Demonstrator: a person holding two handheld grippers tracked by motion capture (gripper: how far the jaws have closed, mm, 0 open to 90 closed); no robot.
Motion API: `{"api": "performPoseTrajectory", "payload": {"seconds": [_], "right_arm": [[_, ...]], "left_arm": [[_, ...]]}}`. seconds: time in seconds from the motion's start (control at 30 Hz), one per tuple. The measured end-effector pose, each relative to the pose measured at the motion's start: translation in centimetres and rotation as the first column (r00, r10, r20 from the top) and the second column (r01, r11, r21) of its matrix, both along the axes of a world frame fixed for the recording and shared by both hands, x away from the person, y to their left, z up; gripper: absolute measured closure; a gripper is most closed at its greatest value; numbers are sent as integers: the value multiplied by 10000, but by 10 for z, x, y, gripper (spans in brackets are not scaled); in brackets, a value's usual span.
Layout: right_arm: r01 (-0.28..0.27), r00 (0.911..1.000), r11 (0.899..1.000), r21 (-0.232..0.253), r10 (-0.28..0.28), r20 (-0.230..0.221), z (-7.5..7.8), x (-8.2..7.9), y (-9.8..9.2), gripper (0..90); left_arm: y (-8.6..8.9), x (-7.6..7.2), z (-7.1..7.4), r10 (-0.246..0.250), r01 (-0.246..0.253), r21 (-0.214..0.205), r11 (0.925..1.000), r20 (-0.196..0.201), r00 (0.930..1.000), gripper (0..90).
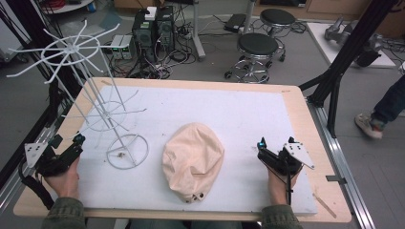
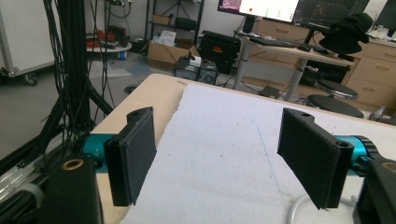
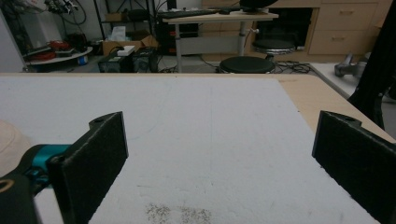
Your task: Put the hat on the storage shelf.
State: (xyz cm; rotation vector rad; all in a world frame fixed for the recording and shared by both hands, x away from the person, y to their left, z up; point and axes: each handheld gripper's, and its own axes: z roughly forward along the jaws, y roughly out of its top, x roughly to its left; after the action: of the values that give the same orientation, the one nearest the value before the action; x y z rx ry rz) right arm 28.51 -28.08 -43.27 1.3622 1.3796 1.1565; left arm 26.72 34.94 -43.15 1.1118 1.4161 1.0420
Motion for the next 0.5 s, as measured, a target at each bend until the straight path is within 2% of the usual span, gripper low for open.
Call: {"api": "performPoseTrajectory", "payload": {"seconds": [0.23,0.43,0.5], "right_arm": [[-14,10000,10000,-67,14,31,0,0,0,23],[31,10000,10000,70,-32,90,1,-1,0,23],[46,10000,9999,124,-46,48,1,-2,0,24]], "left_arm": [[0,0,0,-54,54,-41,10000,-11,10000,279],[1,0,-2,-50,50,-128,9999,-41,10000,279],[1,0,-2,-76,76,-345,9994,-24,10000,279]]}}
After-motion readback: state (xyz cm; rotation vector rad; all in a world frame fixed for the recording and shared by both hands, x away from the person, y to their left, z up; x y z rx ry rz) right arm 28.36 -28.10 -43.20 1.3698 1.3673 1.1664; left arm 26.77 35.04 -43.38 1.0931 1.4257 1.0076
